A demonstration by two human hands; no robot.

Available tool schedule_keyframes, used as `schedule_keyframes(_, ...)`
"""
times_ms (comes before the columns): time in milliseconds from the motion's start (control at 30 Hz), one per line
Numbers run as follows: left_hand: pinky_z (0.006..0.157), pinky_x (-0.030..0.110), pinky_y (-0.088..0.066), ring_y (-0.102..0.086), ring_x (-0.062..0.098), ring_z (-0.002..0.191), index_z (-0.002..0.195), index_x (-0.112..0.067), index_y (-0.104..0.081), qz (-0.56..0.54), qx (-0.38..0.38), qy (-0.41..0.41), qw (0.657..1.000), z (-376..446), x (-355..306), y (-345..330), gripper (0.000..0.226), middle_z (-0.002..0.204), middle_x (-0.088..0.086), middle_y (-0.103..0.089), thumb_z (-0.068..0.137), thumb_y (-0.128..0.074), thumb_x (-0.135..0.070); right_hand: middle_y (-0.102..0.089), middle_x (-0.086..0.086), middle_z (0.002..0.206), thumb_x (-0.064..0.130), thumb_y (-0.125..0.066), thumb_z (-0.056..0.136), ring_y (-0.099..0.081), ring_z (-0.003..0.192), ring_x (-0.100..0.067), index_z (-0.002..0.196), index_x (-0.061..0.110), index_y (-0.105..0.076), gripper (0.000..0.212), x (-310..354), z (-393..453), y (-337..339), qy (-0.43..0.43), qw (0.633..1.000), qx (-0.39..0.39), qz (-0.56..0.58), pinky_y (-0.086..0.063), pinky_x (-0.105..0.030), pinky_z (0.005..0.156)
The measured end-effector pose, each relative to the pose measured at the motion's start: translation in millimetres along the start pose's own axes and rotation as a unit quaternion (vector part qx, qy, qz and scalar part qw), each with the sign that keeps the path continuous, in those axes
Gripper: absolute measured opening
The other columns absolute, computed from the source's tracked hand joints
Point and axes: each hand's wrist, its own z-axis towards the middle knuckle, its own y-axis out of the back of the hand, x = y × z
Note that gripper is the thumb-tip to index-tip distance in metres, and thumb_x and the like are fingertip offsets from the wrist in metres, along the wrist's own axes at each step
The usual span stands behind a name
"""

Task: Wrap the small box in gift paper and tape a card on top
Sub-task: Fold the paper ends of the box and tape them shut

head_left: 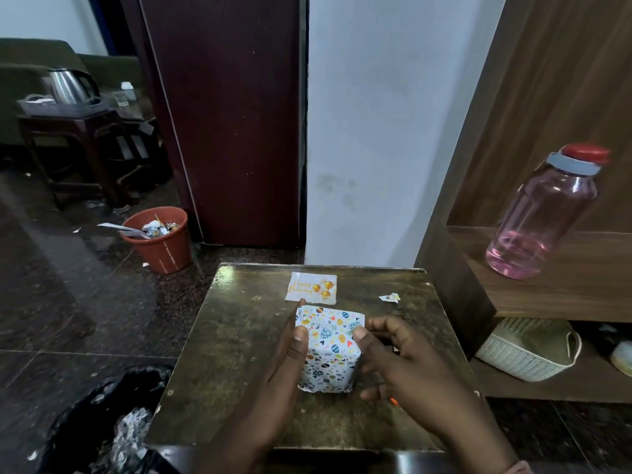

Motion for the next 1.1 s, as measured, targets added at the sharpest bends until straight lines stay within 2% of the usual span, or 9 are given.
schedule_keyframes(167, 0.124, 0.047, -0.028, -0.041, 0.001, 0.145, 0.15, -0.055, -0.04, -0.025, -0.001, 0.02, 0.999, 0, 1, 1, 0.074, 0.154, -0.025, -0.047, 0.084, -0.039, -0.091, -0.072, -0.008, 0.106, 0.023, -0.069, 0.095, -0.073, 0.077, -0.019, 0.108, 0.016, -0.07, 0.015, 0, 0, 3, 0.002, 0.999, -0.004, 0.039, -0.061, -0.034, 0.057)
schedule_keyframes(300, 0.119, 0.03, -0.029, -0.034, -0.013, 0.143, 0.147, -0.064, -0.036, -0.023, -0.031, -0.03, 0.999, -1, -8, 1, 0.058, 0.156, -0.036, -0.037, 0.091, -0.045, -0.078, -0.073, -0.005, 0.097, 0.022, -0.066, 0.097, -0.071, 0.079, -0.013, 0.101, 0.021, -0.076, 0.011, -6, 8, 20, 0.032, 0.998, -0.049, 0.02, -0.06, -0.031, 0.063)
schedule_keyframes(400, 0.1, 0.013, -0.037, -0.039, -0.022, 0.133, 0.148, -0.059, -0.039, -0.034, -0.059, -0.054, 0.996, -1, -11, 1, 0.051, 0.148, -0.041, -0.043, 0.098, -0.052, -0.063, -0.072, 0.009, 0.081, 0.019, -0.067, 0.097, -0.068, 0.076, -0.006, 0.085, 0.026, -0.075, 0.016, -18, 15, 44, 0.061, 0.979, -0.151, -0.121, -0.056, -0.029, 0.071)
schedule_keyframes(533, 0.092, 0.003, -0.04, -0.047, -0.017, 0.13, 0.15, -0.046, -0.043, -0.034, -0.083, -0.089, 0.992, 1, -11, -1, 0.056, 0.139, -0.038, -0.054, 0.096, -0.055, -0.052, -0.06, 0.007, 0.095, 0.004, -0.064, 0.091, -0.066, 0.09, -0.016, 0.08, 0.038, -0.062, 0.036, -39, 18, 60, 0.053, 0.925, -0.192, -0.324, -0.044, -0.028, 0.074)
schedule_keyframes(667, 0.102, 0.021, -0.045, -0.056, 0.002, 0.131, 0.149, -0.036, -0.048, 0.001, -0.128, -0.152, 0.98, 0, -14, -2, 0.054, 0.138, -0.017, -0.062, 0.095, -0.056, -0.038, -0.057, -0.006, 0.119, 0.005, -0.065, 0.089, -0.064, 0.11, -0.029, 0.112, 0.025, -0.073, 0.031, -56, 27, 58, 0.005, 0.903, -0.146, -0.404, -0.046, -0.026, 0.088)
schedule_keyframes(767, 0.104, 0.035, -0.047, -0.06, 0.015, 0.128, 0.143, -0.031, -0.054, 0.018, -0.181, -0.206, 0.962, -2, -16, -2, 0.048, 0.135, -0.006, -0.065, 0.096, -0.058, -0.039, -0.059, -0.002, 0.113, 0.003, -0.062, 0.093, -0.065, 0.092, -0.017, 0.109, 0.021, -0.069, 0.025, -61, 29, 53, -0.003, 0.922, -0.149, -0.358, -0.037, -0.007, 0.065)
schedule_keyframes(833, 0.104, 0.04, -0.046, -0.061, 0.022, 0.127, 0.138, -0.03, -0.058, 0.038, -0.221, -0.235, 0.946, -4, -17, -2, 0.046, 0.133, -0.002, -0.066, 0.094, -0.056, -0.042, -0.059, 0.003, 0.097, 0.0, -0.058, 0.095, -0.057, 0.074, -0.008, 0.093, 0.024, -0.065, 0.025, -60, 30, 51, -0.001, 0.933, -0.166, -0.32, -0.039, -0.009, 0.058)
schedule_keyframes(933, 0.101, 0.033, -0.047, -0.063, 0.022, 0.118, 0.13, -0.023, -0.062, 0.069, -0.259, -0.271, 0.925, -7, -21, -2, 0.038, 0.126, -0.002, -0.068, 0.095, -0.054, -0.036, -0.066, 0.009, 0.093, -0.002, -0.061, 0.091, -0.062, 0.085, -0.014, 0.077, 0.027, -0.064, 0.032, -59, 33, 53, 0.02, 0.946, -0.18, -0.267, -0.041, -0.023, 0.069)
schedule_keyframes(1100, 0.088, 0.023, -0.047, -0.063, 0.021, 0.097, 0.117, -0.022, -0.066, 0.093, -0.269, -0.325, 0.902, -12, -29, -7, 0.023, 0.108, 0.004, -0.066, 0.097, -0.053, -0.023, -0.069, 0.0, 0.076, 0.013, -0.076, 0.089, -0.057, 0.066, -0.013, 0.093, 0.016, -0.078, 0.005, -31, 28, 49, 0.116, 0.985, -0.115, 0.062, -0.044, -0.028, 0.063)
